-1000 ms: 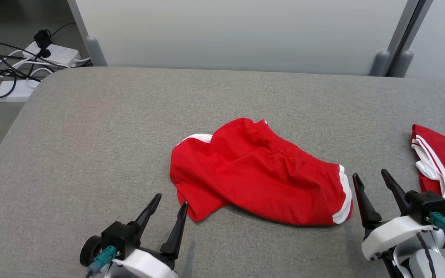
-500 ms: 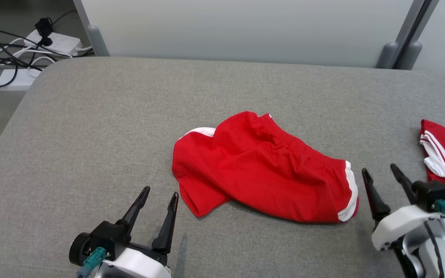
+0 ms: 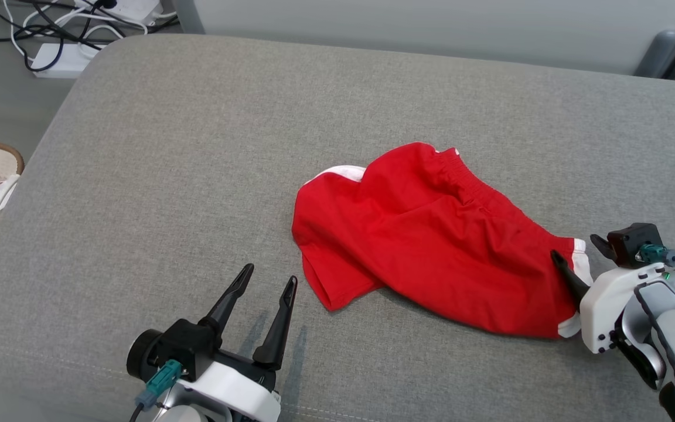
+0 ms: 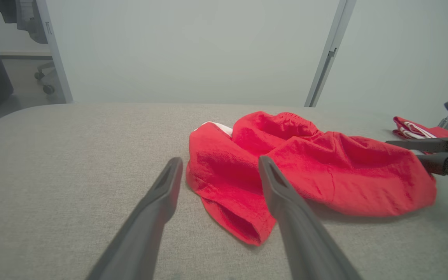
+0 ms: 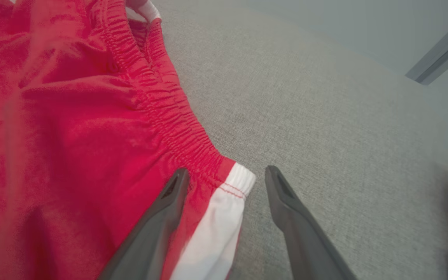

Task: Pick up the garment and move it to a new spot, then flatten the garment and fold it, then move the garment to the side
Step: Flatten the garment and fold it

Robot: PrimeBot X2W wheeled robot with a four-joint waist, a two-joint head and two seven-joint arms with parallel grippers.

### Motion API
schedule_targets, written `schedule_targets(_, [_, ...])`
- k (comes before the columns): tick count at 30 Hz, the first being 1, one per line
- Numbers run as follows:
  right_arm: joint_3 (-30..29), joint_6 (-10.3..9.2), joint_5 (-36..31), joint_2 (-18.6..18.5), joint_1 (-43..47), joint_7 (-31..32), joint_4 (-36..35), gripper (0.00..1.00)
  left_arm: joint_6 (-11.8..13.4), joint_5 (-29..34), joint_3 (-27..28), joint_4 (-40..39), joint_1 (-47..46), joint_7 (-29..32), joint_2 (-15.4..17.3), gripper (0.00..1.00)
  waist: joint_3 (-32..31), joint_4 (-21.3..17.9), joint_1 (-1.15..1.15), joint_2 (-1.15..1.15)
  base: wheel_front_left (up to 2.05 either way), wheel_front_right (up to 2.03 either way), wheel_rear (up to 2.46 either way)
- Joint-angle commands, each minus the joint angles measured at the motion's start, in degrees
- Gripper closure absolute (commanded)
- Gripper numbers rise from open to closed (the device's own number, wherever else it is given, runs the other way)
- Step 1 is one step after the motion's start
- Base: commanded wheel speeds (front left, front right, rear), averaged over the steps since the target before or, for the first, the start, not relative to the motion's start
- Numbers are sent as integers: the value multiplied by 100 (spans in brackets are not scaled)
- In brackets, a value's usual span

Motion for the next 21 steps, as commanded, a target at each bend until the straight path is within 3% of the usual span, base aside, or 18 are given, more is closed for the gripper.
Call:
schedule_targets(1, [198, -1, 117, -173, -143, 27, -56, 0, -36, 37, 161, -183, -234, -35, 29, 0, 58, 52, 0, 0, 0, 0, 0])
schedule_targets(6, [854, -1, 578, -393, -373, 263, 67, 0, -39, 37, 59, -199, -287, -35, 23, 0, 144, 111, 0, 0, 0, 0, 0])
schedule_targets(7, [1034, -1, 674, -444, -410, 313, 46, 5, -40, 30, 36, -193, -301, -35, 23, 0, 153, 118, 0, 0, 0, 0, 0])
schedule_targets(8, [1180, -1, 775, -504, -448, 340, 25, 33, -40, 22, 23, -193, -313, -35, 23, 0, 156, 120, 0, 0, 0, 0, 0])
schedule_targets(9, [1325, -1, 885, -559, -476, 362, -14, 80, -40, 16, 14, -193, -319, -35, 22, 0, 153, 120, 0, 0, 0, 0, 0])
schedule_targets(10, [1438, -1, 991, -621, -512, 347, -65, 100, -40, 9, 12, -196, -321, -35, 22, 0, 149, 115, 0, 0, 0, 0, 0])
schedule_targets(16, [1771, -1, 1395, -904, -770, 37, -490, 100, -41, -21, 51, -230, -306, -35, 21, 0, 115, 50, 0, 0, 0, 0, 0])
schedule_targets(21, [2152, -1, 1775, -855, -1255, -13, -1420, 100, -41, -52, 35, -219, -283, -35, 16, 0, 43, -23, 0, 0, 0, 0, 0])
